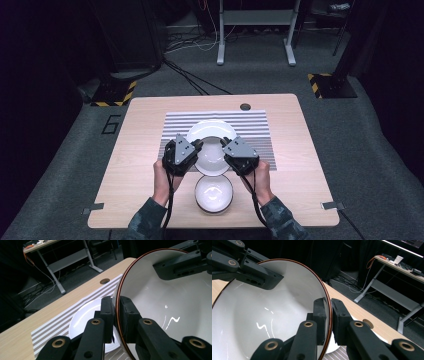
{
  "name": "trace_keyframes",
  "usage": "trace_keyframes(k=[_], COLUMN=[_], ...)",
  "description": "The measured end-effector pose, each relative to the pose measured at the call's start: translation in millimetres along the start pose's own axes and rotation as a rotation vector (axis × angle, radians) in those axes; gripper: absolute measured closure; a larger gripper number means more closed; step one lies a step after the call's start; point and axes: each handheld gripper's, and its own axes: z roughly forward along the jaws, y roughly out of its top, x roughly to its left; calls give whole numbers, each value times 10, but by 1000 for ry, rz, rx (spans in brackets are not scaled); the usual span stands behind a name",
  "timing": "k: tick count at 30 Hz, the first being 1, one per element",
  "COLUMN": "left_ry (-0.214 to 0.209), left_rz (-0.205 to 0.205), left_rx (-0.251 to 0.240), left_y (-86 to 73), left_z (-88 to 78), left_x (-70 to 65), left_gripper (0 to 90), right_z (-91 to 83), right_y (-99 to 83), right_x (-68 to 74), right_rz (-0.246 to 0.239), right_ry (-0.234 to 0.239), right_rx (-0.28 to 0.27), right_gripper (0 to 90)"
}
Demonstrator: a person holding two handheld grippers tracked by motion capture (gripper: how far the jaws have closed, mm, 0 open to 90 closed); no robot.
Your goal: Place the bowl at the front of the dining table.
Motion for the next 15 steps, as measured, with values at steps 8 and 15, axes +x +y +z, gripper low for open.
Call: trace_keyframes(k=[8, 15], left_ry=[-6, -15], left_rz=[-20, -50], left_rx=[4, 2], left_y=[9, 9], left_z=[126, 268], left_x=[96, 193], left_gripper=[819, 821], right_z=[112, 257], right_y=[17, 0], right_x=[-55, -130], right_rz=[-2, 12], right_ry=[-3, -6], right_rx=[17, 24], right_gripper=[828, 829])
